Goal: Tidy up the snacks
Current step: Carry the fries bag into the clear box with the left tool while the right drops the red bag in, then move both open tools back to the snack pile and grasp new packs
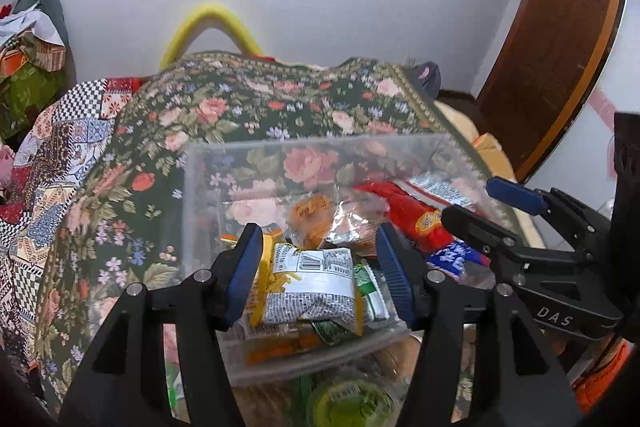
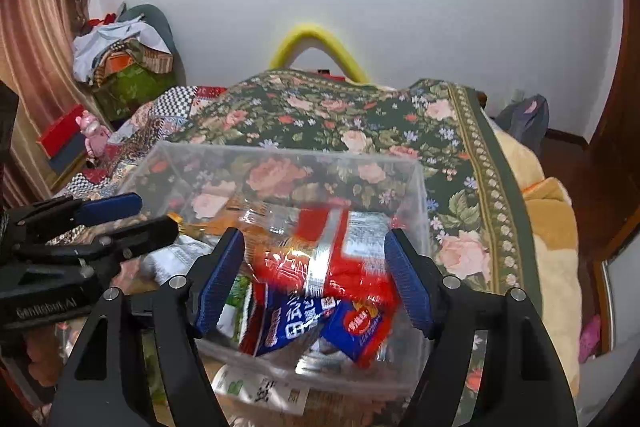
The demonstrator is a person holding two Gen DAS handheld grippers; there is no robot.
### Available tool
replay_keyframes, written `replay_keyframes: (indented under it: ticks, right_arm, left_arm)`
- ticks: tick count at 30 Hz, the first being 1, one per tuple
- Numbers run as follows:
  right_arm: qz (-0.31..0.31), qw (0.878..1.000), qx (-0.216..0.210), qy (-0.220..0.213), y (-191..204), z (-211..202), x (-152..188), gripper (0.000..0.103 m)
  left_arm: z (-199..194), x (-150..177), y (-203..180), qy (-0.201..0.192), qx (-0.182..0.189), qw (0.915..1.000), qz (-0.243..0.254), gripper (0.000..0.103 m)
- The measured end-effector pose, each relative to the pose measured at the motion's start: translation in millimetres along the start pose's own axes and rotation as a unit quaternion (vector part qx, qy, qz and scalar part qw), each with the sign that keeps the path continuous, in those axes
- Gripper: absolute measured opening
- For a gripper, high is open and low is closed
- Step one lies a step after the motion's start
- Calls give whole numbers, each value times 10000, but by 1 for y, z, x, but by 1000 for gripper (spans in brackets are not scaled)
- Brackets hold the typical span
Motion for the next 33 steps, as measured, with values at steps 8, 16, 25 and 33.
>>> replay_keyframes:
  ticks: [8,16,25,33]
  right_arm:
    - [-130,9992,-46,-367,13,-43,-7,72]
    - [-58,9989,-225,-406,34,-65,10,74]
    - [-72,9983,-569,-53,68,-61,48,79]
    - [-78,9943,-962,459,107,-41,87,83]
  left_arm:
    - [-59,1,6,-378,-84,9991,154,58]
    - [-93,35,24,-350,-179,9989,243,61]
    - [-89,92,55,168,-203,9995,163,63]
    - [-62,135,81,686,-268,9972,138,64]
Point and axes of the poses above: each gripper's, at about its wrist camera, not at the fingertips, and z roughly the way its jaws point, y to its left, x to its underside, the point moved 9 cm from there along z, roughly the way its jaws point, and after that the axes turned 9 degrees about -z, right-handed, at the moved point
